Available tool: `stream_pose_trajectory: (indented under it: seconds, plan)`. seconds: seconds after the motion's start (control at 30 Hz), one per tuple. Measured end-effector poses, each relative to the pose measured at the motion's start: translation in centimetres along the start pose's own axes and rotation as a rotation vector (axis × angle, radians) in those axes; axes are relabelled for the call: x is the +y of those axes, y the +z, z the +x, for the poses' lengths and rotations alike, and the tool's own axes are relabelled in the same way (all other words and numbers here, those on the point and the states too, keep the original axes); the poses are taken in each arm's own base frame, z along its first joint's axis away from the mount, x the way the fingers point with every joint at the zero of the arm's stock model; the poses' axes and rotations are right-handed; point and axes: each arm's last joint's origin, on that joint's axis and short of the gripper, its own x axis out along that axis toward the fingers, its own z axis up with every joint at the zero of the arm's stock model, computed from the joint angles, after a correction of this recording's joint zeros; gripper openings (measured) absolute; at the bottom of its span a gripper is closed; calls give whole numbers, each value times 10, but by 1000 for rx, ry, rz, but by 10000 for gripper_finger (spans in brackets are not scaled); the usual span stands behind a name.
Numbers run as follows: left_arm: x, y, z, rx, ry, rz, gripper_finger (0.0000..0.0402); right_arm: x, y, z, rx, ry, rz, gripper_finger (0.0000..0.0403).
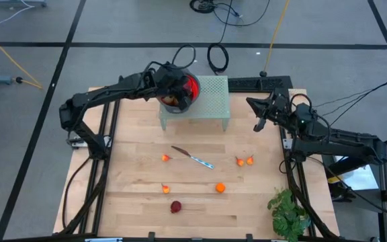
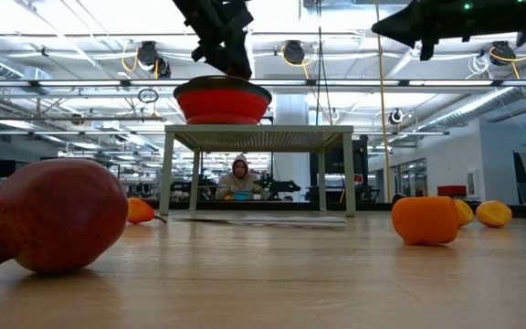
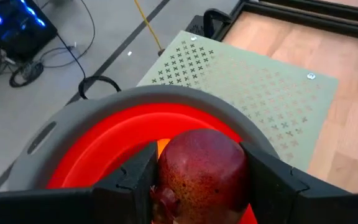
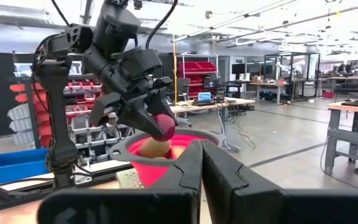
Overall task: Pick & Place Fruit
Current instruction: Put the pomegranate into the red strainer bowl
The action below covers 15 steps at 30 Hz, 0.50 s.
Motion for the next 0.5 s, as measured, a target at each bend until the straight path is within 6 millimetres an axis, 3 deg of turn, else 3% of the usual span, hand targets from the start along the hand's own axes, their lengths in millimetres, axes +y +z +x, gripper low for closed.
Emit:
stream_pose_trajectory:
  seconds: [0.27,0.5]
  plan:
    - [1,-3,0,27,-31,-35,208,-2,-13,-17,-13,0,2,1]
    - [-2,-3,4,34,-55,-67,211,-3,-12,-22,-38,2,9,0]
